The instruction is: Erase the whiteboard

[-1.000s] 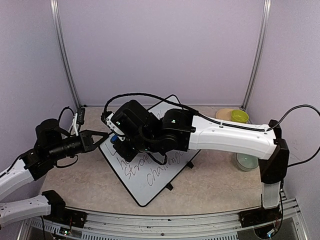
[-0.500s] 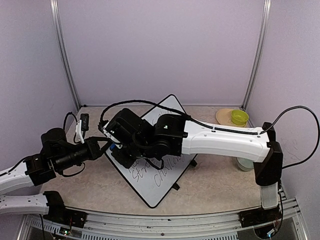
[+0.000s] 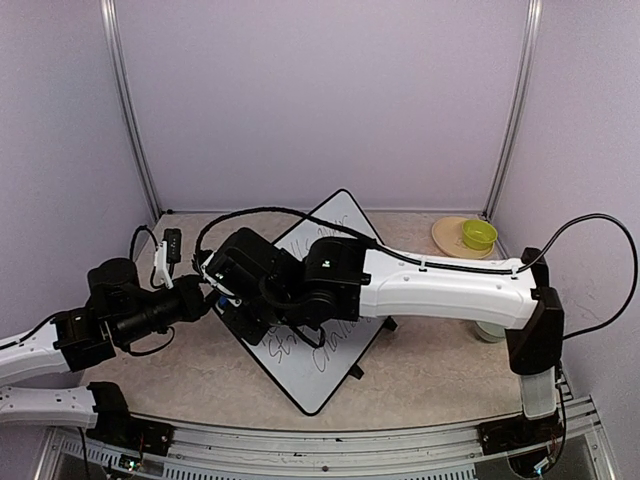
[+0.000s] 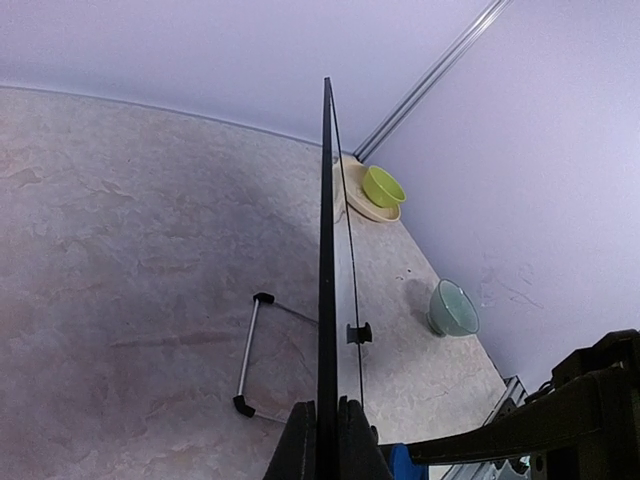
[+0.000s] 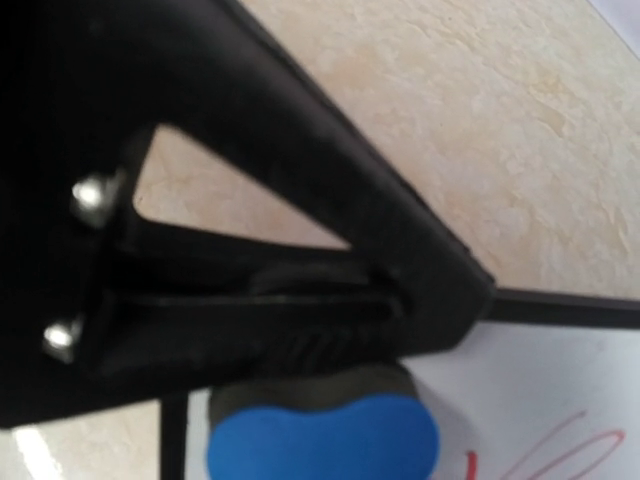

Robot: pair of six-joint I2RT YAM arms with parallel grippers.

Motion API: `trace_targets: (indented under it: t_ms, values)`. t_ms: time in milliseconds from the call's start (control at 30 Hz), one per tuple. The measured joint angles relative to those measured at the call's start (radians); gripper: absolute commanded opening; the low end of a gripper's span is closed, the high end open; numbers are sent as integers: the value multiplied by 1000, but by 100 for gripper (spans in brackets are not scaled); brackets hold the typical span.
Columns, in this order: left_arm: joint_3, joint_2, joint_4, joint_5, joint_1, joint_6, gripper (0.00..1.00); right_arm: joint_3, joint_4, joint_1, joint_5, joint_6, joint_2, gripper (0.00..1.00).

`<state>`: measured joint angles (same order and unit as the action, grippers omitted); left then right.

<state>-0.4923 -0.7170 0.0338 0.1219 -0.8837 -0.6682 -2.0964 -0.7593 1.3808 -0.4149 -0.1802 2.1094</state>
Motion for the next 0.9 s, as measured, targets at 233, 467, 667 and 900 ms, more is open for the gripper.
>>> trace_targets:
  t_ms: [233, 467, 667, 900]
  values:
    - [0, 11, -30, 15, 0, 22, 0, 84, 9, -3, 20, -23, -25, 22]
    - [0, 18, -42, 16, -1, 33, 0, 154, 9, -3, 46, -39, -55, 21]
    - [0, 25, -50, 15, -1, 37, 0, 179, 10, -3, 53, -54, -66, 21]
    - [0, 39, -64, 17, -3, 38, 1, 212, 9, -3, 52, -61, -83, 21]
